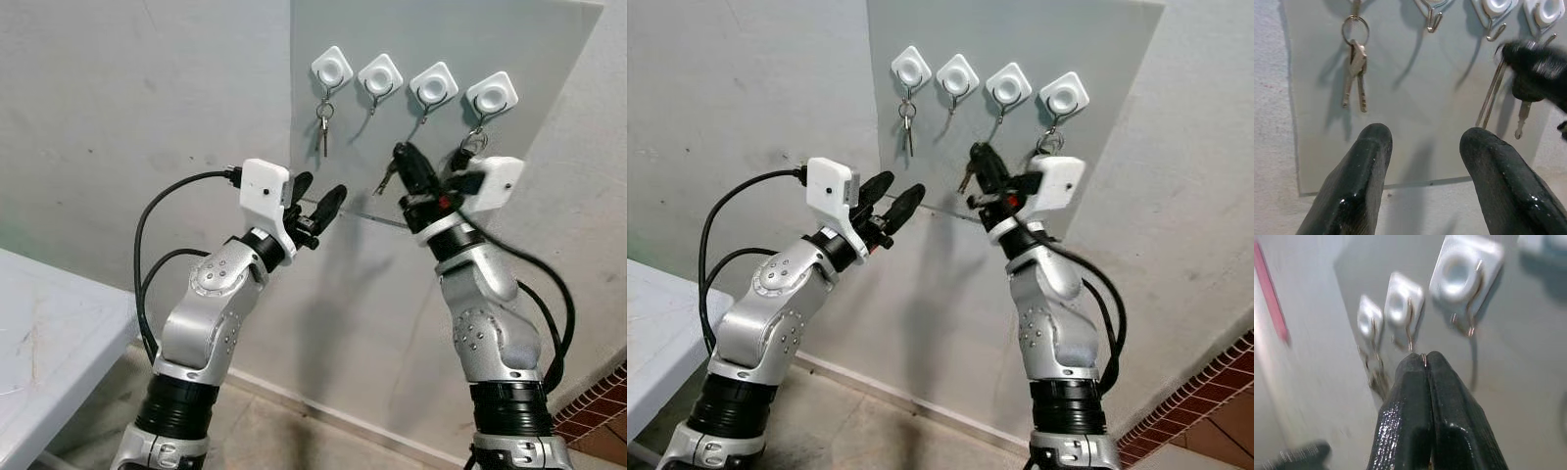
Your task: Hang keys on a hook
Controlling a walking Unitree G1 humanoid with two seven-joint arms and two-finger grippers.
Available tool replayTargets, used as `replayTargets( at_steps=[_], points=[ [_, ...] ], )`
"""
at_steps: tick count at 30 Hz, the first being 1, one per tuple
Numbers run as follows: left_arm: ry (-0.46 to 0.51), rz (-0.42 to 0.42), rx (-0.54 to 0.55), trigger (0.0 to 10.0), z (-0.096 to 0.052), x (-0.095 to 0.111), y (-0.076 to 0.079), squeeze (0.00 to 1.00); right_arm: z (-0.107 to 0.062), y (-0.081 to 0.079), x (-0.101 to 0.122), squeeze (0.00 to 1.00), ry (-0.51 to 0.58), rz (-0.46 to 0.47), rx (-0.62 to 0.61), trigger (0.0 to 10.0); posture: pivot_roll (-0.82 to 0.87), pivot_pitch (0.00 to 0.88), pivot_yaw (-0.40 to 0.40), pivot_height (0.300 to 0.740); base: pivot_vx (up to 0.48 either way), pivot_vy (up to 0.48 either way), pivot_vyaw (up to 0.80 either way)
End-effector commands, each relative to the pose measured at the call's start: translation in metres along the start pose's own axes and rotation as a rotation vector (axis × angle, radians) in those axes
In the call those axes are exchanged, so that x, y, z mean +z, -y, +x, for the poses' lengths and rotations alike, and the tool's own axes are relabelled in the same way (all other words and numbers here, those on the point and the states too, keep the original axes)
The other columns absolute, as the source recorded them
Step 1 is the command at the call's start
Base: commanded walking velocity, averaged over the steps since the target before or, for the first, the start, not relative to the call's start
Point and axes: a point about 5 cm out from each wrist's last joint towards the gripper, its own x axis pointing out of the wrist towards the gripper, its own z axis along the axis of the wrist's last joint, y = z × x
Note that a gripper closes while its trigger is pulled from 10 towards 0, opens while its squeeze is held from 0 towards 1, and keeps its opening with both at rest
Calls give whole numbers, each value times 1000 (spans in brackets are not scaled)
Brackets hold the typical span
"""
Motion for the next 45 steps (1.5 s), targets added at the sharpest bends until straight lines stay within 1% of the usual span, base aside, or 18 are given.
replayTargets(
  at_steps=[1,2,3,5,8,11,14,20,34,38,40,45],
  points=[
    [15,15,-22,10000,3,7,3,0,6,-4,14,0,59,33,23,10000,180,0,19,736,0,0,0],
    [16,15,-25,10000,4,8,3,0,7,-3,18,0,80,66,20,10000,180,0,19,736,0,0,0],
    [16,15,-25,10000,4,8,3,0,7,-3,18,0,80,66,20,10000,180,0,19,736,0,0,0],
    [22,23,-34,10000,5,10,4,0,8,-4,21,0,97,102,26,10000,180,0,20,736,0,0,0],
    [32,26,-47,10000,6,13,6,0,9,-5,22,0,105,130,40,10000,180,0,20,736,0,0,0],
    [42,30,-62,10000,7,16,9,0,9,-7,23,0,106,154,58,10000,180,0,20,736,0,0,0],
    [45,30,-69,10000,7,18,10,0,10,-8,23,0,105,157,59,10000,184,0,21,736,0,0,0],
    [55,29,-80,10000,9,21,13,0,13,-9,22,0,99,194,56,10000,185,0,20,736,0,0,0],
    [68,33,-93,10000,10,26,16,0,21,-3,16,0,95,277,-7,10000,191,0,19,736,0,0,0],
    [72,31,-92,10000,10,27,16,0,20,2,9,0,83,325,-48,10000,193,0,17,736,0,0,0],
    [73,32,-92,10000,9,28,16,0,20,3,8,0,84,333,-55,10000,194,0,17,736,0,0,0],
    [73,29,-91,10000,9,28,17,0,19,8,4,0,86,391,-90,10000,197,0,16,736,0,0,0]
  ],
)
